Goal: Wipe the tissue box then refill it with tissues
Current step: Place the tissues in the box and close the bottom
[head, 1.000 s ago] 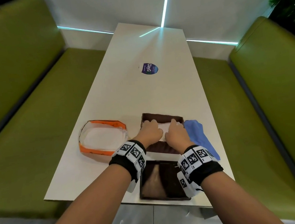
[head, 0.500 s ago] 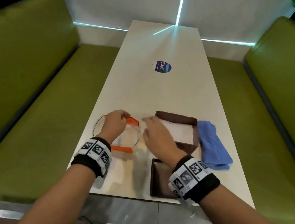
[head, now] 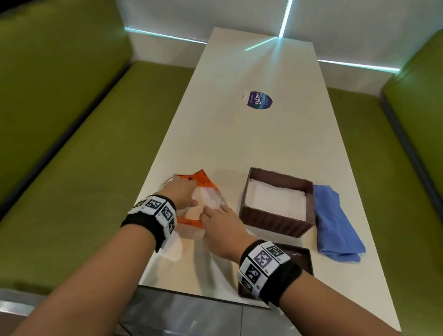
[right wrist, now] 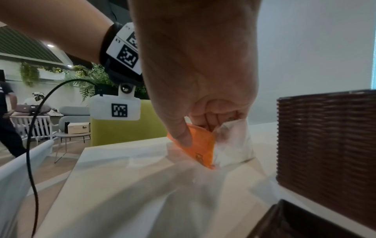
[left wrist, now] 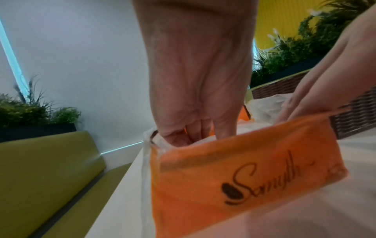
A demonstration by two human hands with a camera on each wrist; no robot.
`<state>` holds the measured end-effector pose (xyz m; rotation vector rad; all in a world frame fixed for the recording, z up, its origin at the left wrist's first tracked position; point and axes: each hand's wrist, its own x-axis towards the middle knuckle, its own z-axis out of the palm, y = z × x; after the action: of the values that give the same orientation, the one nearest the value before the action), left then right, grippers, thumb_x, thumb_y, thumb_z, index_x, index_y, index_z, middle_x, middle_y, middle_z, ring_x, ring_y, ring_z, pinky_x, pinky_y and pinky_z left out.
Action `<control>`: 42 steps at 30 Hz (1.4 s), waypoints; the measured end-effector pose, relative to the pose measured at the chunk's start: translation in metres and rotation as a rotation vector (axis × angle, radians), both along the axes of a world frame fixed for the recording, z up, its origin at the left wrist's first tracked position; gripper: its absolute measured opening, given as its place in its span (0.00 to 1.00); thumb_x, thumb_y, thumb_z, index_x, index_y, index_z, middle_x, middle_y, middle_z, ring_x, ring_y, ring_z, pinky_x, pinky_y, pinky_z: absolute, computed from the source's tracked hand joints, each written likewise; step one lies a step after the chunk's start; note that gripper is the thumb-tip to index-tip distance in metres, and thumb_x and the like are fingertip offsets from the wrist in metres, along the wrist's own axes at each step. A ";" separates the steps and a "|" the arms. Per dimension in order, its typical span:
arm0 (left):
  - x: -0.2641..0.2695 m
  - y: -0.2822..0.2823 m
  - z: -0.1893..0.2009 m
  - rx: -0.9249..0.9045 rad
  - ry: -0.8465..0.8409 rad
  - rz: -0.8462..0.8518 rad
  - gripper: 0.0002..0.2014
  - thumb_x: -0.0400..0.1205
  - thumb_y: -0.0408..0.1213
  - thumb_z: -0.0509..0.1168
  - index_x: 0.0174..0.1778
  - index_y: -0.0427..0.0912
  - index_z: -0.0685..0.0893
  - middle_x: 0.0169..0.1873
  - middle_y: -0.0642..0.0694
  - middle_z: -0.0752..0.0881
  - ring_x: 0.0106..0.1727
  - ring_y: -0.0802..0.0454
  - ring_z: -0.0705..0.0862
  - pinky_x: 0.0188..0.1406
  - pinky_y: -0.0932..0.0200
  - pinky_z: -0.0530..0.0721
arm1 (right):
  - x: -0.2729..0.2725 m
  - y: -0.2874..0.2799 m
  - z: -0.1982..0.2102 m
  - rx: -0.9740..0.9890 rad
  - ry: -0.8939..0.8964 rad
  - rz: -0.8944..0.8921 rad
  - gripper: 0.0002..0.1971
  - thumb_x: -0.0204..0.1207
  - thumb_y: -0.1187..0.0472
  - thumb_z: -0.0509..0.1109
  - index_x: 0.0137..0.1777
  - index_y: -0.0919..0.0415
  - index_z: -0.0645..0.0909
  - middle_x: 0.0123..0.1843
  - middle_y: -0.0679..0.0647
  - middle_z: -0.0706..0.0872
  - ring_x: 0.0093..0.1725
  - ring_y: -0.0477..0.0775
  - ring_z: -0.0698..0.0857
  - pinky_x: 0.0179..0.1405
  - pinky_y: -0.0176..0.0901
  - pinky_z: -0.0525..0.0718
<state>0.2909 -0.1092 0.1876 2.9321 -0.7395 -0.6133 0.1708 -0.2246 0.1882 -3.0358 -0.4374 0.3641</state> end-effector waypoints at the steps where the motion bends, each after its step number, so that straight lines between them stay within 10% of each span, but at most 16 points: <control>1: 0.003 -0.002 0.000 0.037 -0.005 -0.014 0.24 0.81 0.47 0.68 0.70 0.40 0.76 0.66 0.40 0.83 0.68 0.41 0.78 0.67 0.47 0.78 | 0.000 0.000 0.001 0.000 0.012 0.001 0.22 0.80 0.62 0.58 0.74 0.65 0.72 0.76 0.60 0.74 0.74 0.59 0.74 0.82 0.55 0.55; 11: 0.015 -0.003 0.007 0.183 0.063 -0.034 0.31 0.72 0.60 0.73 0.64 0.42 0.81 0.59 0.45 0.87 0.61 0.44 0.84 0.60 0.51 0.82 | 0.005 -0.006 0.006 -0.002 0.130 0.025 0.24 0.84 0.50 0.50 0.73 0.63 0.73 0.77 0.57 0.73 0.76 0.58 0.72 0.83 0.58 0.55; 17: 0.010 0.002 0.002 0.137 0.043 -0.071 0.15 0.70 0.53 0.71 0.47 0.48 0.87 0.45 0.49 0.90 0.48 0.47 0.87 0.49 0.54 0.87 | 0.013 -0.001 0.011 0.076 0.021 -0.039 0.17 0.86 0.58 0.50 0.60 0.63 0.80 0.61 0.60 0.85 0.60 0.62 0.84 0.61 0.54 0.77; 24: -0.017 0.019 0.012 -0.099 0.078 -0.038 0.18 0.72 0.42 0.73 0.57 0.53 0.81 0.50 0.51 0.87 0.48 0.49 0.82 0.49 0.59 0.78 | 0.023 0.012 0.002 0.193 -0.234 -0.127 0.24 0.67 0.64 0.73 0.64 0.65 0.73 0.62 0.64 0.76 0.59 0.65 0.76 0.60 0.52 0.78; 31: -0.028 0.035 0.008 -0.335 0.098 -0.048 0.24 0.68 0.41 0.76 0.61 0.49 0.80 0.51 0.51 0.89 0.53 0.49 0.86 0.53 0.51 0.83 | 0.029 0.002 0.011 0.521 -0.053 -0.251 0.31 0.70 0.58 0.73 0.71 0.60 0.65 0.59 0.63 0.84 0.59 0.64 0.81 0.57 0.54 0.80; 42: -0.026 0.051 0.018 -0.656 -0.012 0.018 0.20 0.71 0.37 0.79 0.54 0.46 0.79 0.47 0.52 0.84 0.48 0.51 0.81 0.41 0.70 0.73 | 0.027 -0.001 0.016 0.984 0.013 -0.609 0.27 0.66 0.60 0.77 0.65 0.56 0.71 0.52 0.52 0.85 0.49 0.53 0.85 0.43 0.40 0.82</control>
<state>0.2652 -0.0578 0.2055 2.3337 -0.7375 -0.2748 0.1981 -0.2252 0.2039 -2.0444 0.2635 0.0749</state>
